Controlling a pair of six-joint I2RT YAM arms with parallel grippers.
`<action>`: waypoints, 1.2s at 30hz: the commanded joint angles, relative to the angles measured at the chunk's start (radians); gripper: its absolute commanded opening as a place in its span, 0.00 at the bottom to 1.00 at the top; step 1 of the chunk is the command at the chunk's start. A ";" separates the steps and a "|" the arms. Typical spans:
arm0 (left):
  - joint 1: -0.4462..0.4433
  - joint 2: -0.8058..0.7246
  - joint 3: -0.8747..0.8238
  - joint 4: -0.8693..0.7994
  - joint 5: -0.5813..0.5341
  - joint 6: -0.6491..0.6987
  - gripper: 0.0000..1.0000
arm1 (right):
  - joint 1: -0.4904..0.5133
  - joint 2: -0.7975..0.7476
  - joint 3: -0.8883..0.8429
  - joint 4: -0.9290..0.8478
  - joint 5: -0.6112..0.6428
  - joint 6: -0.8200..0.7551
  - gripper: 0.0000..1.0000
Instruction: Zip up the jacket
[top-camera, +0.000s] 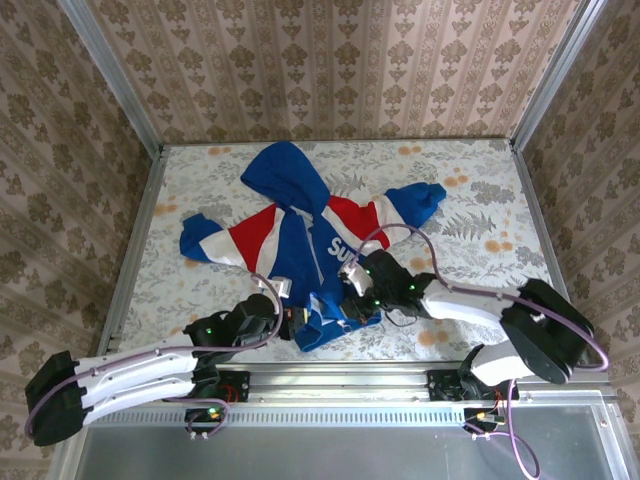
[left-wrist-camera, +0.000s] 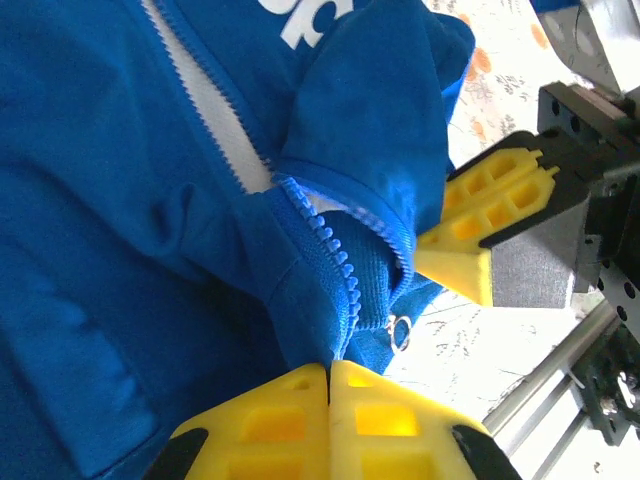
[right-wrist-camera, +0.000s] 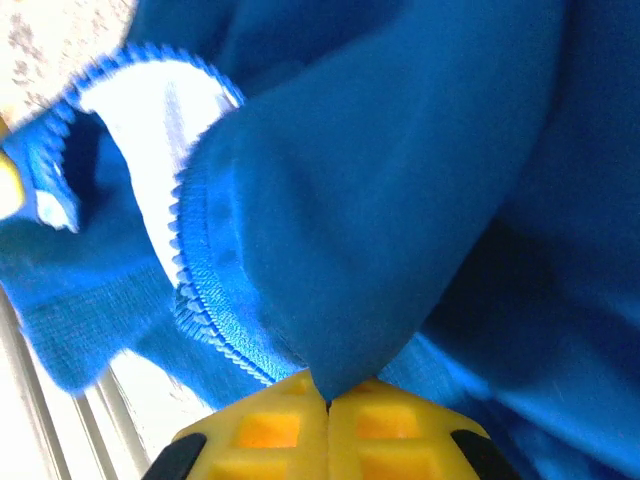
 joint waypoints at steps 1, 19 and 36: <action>0.013 -0.067 0.049 -0.132 -0.054 0.035 0.00 | 0.024 0.082 0.109 0.033 -0.065 0.023 0.03; 0.144 0.037 -0.072 0.041 0.063 -0.023 0.00 | 0.027 0.267 0.197 -0.018 -0.203 -0.080 0.36; 0.196 -0.147 -0.078 -0.099 0.108 0.039 0.00 | 0.003 0.265 0.206 -0.006 -0.240 -0.127 0.02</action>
